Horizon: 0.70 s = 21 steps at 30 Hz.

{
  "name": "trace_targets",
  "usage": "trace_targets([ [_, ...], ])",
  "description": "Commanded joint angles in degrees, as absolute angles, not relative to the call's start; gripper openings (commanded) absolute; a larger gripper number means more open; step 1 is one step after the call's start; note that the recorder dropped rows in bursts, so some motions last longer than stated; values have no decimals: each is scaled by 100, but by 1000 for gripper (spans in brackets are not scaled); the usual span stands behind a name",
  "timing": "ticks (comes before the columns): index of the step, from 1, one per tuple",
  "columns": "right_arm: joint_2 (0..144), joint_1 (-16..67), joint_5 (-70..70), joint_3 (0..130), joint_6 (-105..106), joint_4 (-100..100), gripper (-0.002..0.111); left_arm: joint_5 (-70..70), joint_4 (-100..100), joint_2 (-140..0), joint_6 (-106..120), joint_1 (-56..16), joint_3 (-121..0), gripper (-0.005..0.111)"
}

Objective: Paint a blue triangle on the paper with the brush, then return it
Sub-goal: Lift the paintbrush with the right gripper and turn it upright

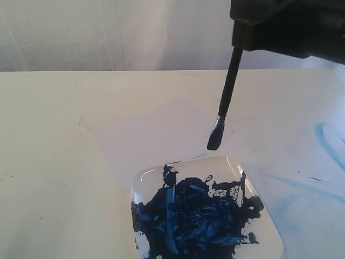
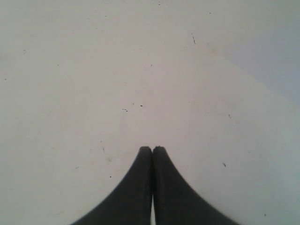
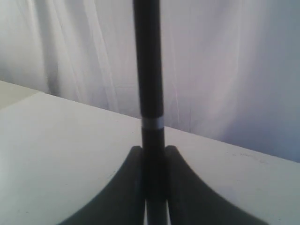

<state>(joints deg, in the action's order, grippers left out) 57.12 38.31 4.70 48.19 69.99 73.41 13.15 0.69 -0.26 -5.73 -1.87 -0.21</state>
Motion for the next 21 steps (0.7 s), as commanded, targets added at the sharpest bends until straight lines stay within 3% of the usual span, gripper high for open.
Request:
trace_targets([
  [1, 5842, 4581, -994, 4569, 7078, 7267, 0, 1336, 57, 0, -580, -210, 0, 0],
  [8, 6237, 5514, -1996, 4279, 7162, 7202, 0, 1336, 57, 0, -580, -210, 0, 0],
  [16, 6452, 5802, -1995, 4198, 7104, 7296, 0, 1336, 57, 0, -580, -210, 0, 0],
  [21, 6442, 6099, -3202, 3688, 6481, 7507, 0, 1336, 57, 0, -580, -210, 0, 0],
])
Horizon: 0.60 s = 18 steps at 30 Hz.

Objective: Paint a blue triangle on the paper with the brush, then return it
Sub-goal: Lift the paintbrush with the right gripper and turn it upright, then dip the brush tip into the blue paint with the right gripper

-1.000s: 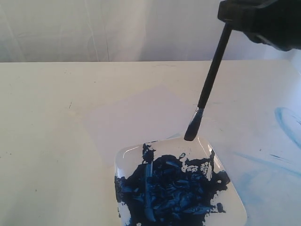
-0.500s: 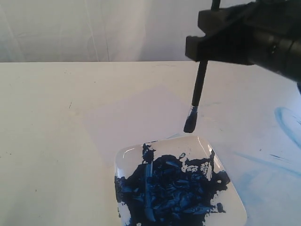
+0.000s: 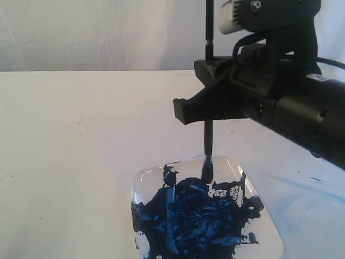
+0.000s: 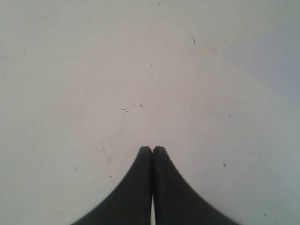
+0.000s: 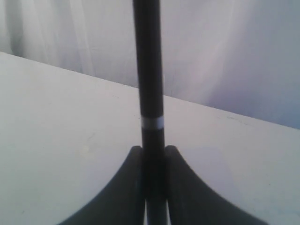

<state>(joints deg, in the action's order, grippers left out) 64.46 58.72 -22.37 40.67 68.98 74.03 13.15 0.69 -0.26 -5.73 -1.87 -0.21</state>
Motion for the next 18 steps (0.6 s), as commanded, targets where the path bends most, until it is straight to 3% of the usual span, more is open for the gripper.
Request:
trace_targets([
  [1, 6430, 6205, -3516, 3556, 6315, 7507, 0, 1336, 57, 0, -580, -210, 0, 0],
  [11, 6294, 7254, -5307, 2620, 5195, 7212, 0, 1336, 57, 0, -580, -210, 0, 0],
  [18, 6304, 7305, -5541, 2231, 4612, 7247, 0, 1336, 57, 0, -580, -210, 0, 0],
])
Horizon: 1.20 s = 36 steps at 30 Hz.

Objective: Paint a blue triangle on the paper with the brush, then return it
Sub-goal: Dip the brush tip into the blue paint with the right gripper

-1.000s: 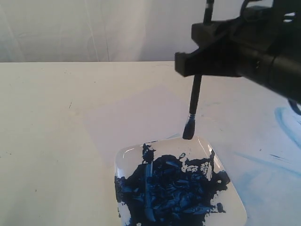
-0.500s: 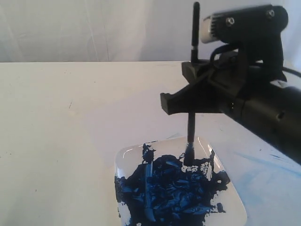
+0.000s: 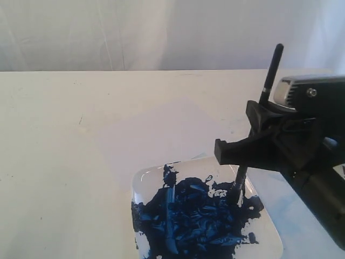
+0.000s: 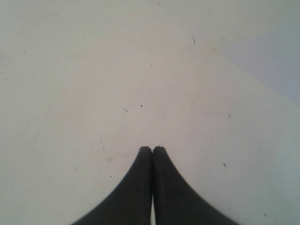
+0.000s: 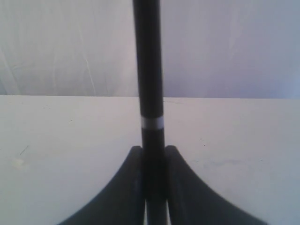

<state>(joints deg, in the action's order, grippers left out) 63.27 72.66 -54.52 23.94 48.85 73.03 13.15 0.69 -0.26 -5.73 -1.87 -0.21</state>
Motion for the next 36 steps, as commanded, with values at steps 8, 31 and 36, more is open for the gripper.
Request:
trace_targets([
  [8, 6361, 7305, -5516, 2059, 4471, 7305, 0, 1336, 57, 0, -580, -210, 0, 0],
  [31, 6055, 7305, -5357, 2219, 4549, 7577, 0, 1336, 57, 0, -580, -210, 0, 0],
  [36, 6090, 7305, -5342, 2219, 4909, 7886, 0, 1336, 57, 0, -580, -210, 0, 0],
])
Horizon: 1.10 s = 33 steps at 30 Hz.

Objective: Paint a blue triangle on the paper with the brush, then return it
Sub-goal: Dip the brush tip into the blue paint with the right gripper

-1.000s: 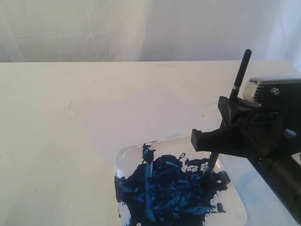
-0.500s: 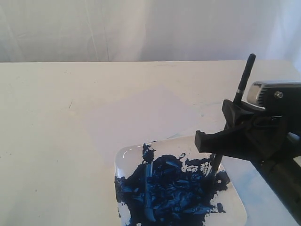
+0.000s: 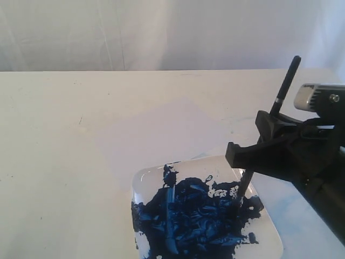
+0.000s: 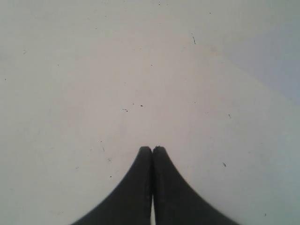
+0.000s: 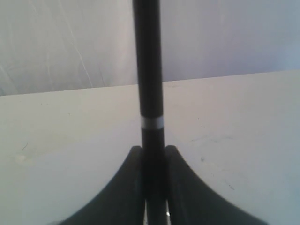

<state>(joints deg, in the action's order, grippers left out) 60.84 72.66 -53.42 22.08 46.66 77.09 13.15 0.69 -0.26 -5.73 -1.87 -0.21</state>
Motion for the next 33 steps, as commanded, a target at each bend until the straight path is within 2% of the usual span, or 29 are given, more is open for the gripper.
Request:
trace_targets([
  [1, 6090, 7305, -5342, 2219, 4923, 7921, 0, 1336, 57, 0, -580, -210, 0, 0],
  [19, 5979, 7305, -5511, 2325, 5130, 7785, 0, 1336, 57, 0, -580, -210, 0, 0],
  [33, 6089, 7305, -4725, 2396, 5659, 7944, 0, 1336, 57, 0, -580, -210, 0, 0],
])
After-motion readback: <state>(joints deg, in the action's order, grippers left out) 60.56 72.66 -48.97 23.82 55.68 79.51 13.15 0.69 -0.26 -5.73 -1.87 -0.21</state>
